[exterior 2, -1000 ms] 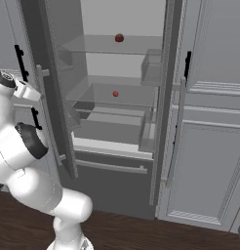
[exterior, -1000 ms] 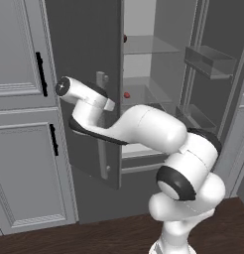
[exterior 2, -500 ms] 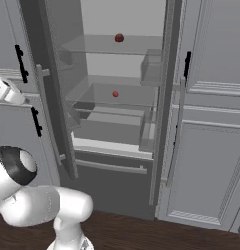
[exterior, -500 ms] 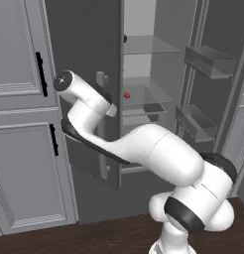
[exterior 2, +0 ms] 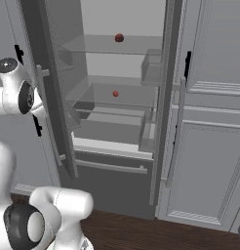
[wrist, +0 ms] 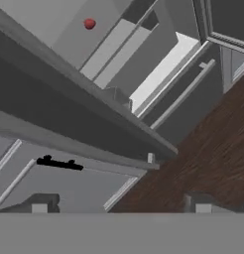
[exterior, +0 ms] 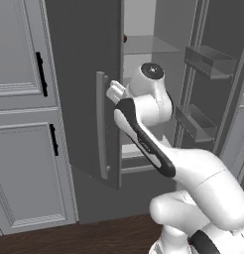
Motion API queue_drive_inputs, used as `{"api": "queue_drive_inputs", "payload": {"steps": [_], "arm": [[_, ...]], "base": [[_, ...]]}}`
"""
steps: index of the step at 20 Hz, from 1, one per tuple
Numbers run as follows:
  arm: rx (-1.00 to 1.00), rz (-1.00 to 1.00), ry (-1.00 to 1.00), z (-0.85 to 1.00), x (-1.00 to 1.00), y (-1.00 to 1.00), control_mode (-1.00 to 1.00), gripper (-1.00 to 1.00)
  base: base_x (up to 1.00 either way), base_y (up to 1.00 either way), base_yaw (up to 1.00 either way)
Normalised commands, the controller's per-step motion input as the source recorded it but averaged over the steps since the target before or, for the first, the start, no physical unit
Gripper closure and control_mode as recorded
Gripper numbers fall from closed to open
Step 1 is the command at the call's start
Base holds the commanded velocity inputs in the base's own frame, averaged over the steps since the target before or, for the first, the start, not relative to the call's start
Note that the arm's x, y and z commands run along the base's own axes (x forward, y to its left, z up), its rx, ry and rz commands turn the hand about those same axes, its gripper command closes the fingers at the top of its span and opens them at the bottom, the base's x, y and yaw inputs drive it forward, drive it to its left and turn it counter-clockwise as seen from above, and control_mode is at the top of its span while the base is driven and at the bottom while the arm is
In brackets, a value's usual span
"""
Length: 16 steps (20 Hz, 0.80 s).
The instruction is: Take the strawberry from the fridge and place it on top of the pancake, located on the dining counter.
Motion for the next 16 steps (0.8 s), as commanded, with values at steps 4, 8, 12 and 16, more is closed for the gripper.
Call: {"api": "queue_drive_inputs", "payload": {"steps": [4,8,12,16], "arm": [[0.60,0.00,0.50,0.00,0.50,-0.87,-1.00,-1.00],[0.57,0.00,0.54,0.07,0.69,-0.50,-1.00,-1.00],[0.42,0.00,0.37,0.09,0.57,-0.14,-1.00,-1.00],[0.36,0.01,0.40,0.00,0.94,0.11,-1.00,-1.00]], "base": [[0.00,0.00,0.00],[0.00,0.00,0.00],[0.00,0.00,0.00],[0.00,0.00,0.00]]}}
